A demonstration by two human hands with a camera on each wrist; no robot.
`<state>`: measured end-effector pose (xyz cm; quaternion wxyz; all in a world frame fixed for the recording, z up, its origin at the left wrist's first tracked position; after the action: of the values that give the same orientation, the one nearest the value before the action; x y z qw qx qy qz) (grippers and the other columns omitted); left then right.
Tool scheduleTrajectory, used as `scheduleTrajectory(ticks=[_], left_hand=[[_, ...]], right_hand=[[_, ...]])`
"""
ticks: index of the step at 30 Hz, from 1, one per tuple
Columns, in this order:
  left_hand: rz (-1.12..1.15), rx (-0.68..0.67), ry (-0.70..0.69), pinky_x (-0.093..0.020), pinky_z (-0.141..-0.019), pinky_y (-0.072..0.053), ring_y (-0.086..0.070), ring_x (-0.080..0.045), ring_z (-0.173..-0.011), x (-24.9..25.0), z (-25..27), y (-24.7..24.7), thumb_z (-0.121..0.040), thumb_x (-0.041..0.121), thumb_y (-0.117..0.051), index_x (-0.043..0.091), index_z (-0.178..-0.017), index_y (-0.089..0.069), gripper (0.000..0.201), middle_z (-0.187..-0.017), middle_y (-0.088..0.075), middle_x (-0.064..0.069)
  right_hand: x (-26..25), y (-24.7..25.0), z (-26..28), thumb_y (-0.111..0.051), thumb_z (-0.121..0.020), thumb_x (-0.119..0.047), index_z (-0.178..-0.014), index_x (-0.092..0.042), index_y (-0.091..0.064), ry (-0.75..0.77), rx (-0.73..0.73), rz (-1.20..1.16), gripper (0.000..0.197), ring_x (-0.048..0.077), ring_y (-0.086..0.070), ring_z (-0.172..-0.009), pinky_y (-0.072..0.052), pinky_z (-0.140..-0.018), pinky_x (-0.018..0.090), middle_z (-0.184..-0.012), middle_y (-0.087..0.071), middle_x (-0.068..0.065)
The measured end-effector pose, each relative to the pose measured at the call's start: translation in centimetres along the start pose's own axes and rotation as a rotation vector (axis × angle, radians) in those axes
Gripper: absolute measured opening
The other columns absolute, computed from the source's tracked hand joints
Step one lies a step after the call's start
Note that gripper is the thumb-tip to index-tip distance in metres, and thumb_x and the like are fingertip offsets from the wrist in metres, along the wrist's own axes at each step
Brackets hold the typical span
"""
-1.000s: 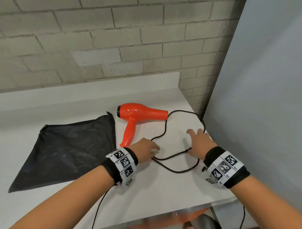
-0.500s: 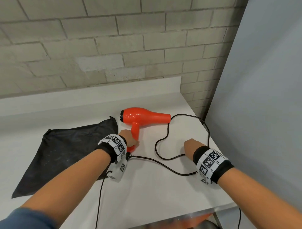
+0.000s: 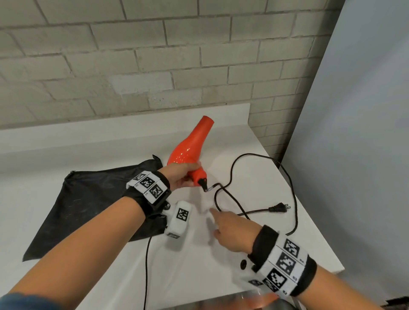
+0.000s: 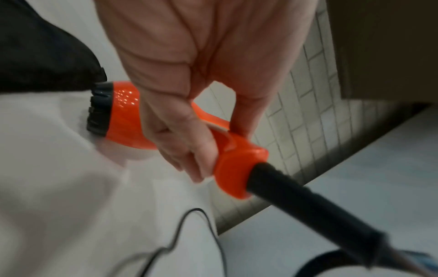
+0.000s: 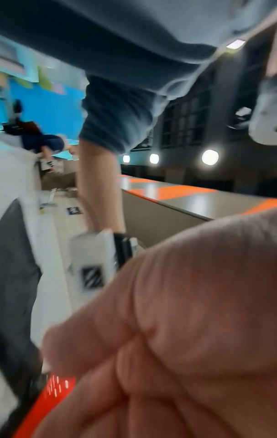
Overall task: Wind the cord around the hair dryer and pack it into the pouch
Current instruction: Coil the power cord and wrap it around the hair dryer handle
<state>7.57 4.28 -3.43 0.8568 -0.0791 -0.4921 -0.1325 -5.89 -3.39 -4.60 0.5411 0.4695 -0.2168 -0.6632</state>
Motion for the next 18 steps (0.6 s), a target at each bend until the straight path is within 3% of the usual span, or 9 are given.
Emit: scheduleTrajectory(ticks=[2,4,7,10,13,15,18], left_hand=[[0.072,-0.033,-0.007,-0.019,-0.045,-0.053,-0.066,-0.008,-0.052,0.2,0.7,-0.4,-0.087,0.021,-0.058,0.004,-0.111,-0.051,0.030,-0.087,-0.061,-0.008],[0.108,-0.075,0.003,-0.020,-0.048,-0.055,-0.066,-0.010,-0.061,0.2,1.5,-1.0,-0.086,0.026,-0.058,0.003,-0.114,-0.053,0.036,-0.092,-0.061,-0.009],[0.088,-0.135,0.021,-0.022,-0.066,-0.056,-0.065,-0.014,-0.074,-0.3,2.2,-1.7,-0.084,0.032,-0.059,0.003,-0.112,-0.057,0.041,-0.094,-0.064,-0.009],[0.057,-0.183,0.045,-0.018,-0.056,-0.055,-0.064,-0.007,-0.054,-0.1,3.3,-2.2,-0.089,0.032,-0.052,0.011,-0.093,-0.062,0.023,-0.070,-0.067,0.000],[0.060,-0.191,0.060,-0.021,-0.048,-0.055,-0.062,-0.009,-0.047,0.6,4.2,-2.3,-0.091,0.031,-0.046,0.013,-0.092,-0.060,0.023,-0.076,-0.061,-0.002],[0.025,-0.171,0.075,-0.023,-0.047,-0.056,-0.060,-0.010,-0.046,0.5,4.6,-2.1,-0.092,0.036,-0.044,0.010,-0.089,-0.058,0.030,-0.073,-0.058,-0.004],[-0.107,-0.084,0.062,-0.026,-0.049,-0.050,-0.052,-0.012,-0.050,0.7,4.6,-0.8,-0.092,0.050,-0.036,0.012,-0.082,-0.054,0.043,-0.064,-0.053,-0.003]], right_hand=[[0.3,1.6,-0.7,-0.043,-0.094,-0.019,-0.146,-0.012,0.004,0.013,0.123,-0.100,0.070,0.029,-0.044,-0.125,-0.037,-0.101,0.034,-0.145,-0.031,0.017],[0.4,4.1,-1.1,-0.044,-0.094,-0.018,-0.146,-0.015,0.008,0.073,0.303,-0.225,0.074,0.025,-0.035,-0.134,-0.028,-0.107,0.027,-0.153,-0.019,0.013],[-1.2,8.2,-0.4,-0.049,-0.092,-0.012,-0.145,-0.014,-0.013,0.292,0.578,-0.403,0.065,0.012,-0.029,-0.136,-0.015,-0.103,0.002,-0.151,-0.025,0.006],[-2.5,10.3,0.3,-0.051,-0.089,-0.006,-0.137,-0.013,-0.036,0.407,0.680,-0.490,0.050,0.008,-0.042,-0.121,-0.017,-0.091,-0.012,-0.137,-0.044,0.006],[-3.3,11.2,0.5,-0.053,-0.088,-0.006,-0.123,-0.008,-0.051,0.431,0.720,-0.541,0.035,0.006,-0.049,-0.101,-0.035,-0.089,0.000,-0.117,-0.056,0.006],[-3.2,11.8,0.6,-0.052,-0.088,-0.007,-0.124,-0.011,-0.052,0.417,0.763,-0.575,0.035,0.007,-0.049,-0.102,-0.040,-0.095,0.016,-0.115,-0.055,0.002],[-1.8,12.7,-0.3,-0.051,-0.090,-0.016,-0.125,-0.018,-0.050,0.328,0.789,-0.591,0.036,0.015,-0.054,-0.107,-0.043,-0.098,0.029,-0.122,-0.057,0.004]])
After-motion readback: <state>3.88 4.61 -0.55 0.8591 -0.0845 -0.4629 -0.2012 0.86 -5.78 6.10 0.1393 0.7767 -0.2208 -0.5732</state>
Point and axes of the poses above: each hand's wrist, its own z-axis away from the middle knuckle, its own y-axis out of the back of the hand, x = y × z, the point moved 10 cm from there along -z, towards the middle knuckle
